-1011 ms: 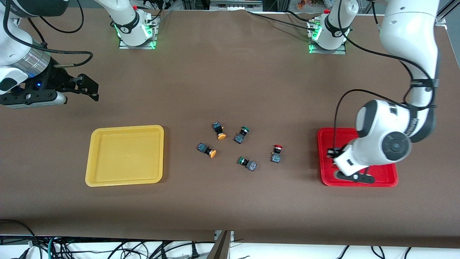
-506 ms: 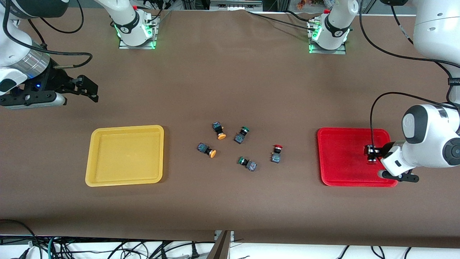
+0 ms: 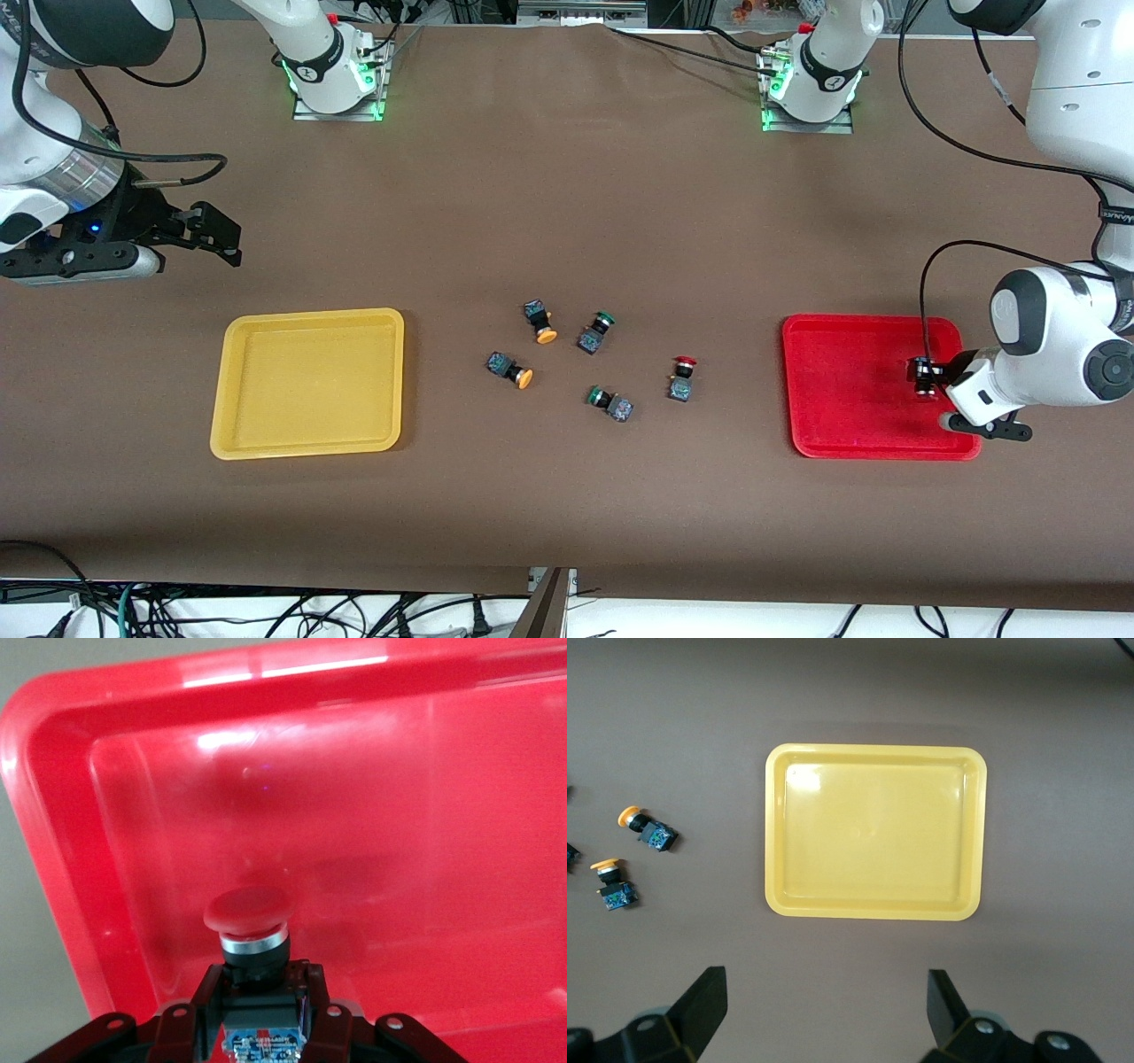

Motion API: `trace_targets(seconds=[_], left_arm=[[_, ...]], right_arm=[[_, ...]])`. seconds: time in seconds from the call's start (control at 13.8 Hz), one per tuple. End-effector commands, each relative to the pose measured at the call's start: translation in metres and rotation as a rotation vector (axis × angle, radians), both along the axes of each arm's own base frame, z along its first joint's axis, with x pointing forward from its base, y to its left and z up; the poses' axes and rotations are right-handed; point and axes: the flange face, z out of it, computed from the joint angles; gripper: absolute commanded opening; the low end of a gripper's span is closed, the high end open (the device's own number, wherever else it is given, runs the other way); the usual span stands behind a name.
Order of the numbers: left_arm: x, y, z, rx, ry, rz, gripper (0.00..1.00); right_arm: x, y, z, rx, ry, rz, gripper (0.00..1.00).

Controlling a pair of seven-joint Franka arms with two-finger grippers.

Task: Place red and yellow buttons in trays
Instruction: 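Reach the right gripper to a yellow button while the left gripper lifts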

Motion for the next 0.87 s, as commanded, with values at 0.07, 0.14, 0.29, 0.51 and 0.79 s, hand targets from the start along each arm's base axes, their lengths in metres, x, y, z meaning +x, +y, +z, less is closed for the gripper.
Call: trace_targets(seconds=[0.07,0.14,0.29,0.51,0.79], left_arm=[[-0.011,0.010,-0.003,0.005,0.000,-0.039,0.17],[-0.013,0.012,-0.006,0.004,-0.002,-0.036,0.17],[-0.021,0.025,-0.018,0.004,-0.028,-0.016,0.20],[-0.031,0.032,-0.029,0.002,-0.032,0.000,0.22],[-0.034,0.035,-0.030,0.001,-0.026,0.006,0.70]], right_arm=[[0.024,0.040,-0.075,-0.006,0.109,0.062,1.00],[0.029,0.050,-0.082,-0.004,0.082,0.079,1.00],[0.029,0.122,-0.140,-0.047,0.115,0.207,1.00],[0.028,0.210,-0.232,-0.041,0.082,0.323,1.00],[0.033,0.291,-0.296,0.008,-0.056,0.433,1.00]])
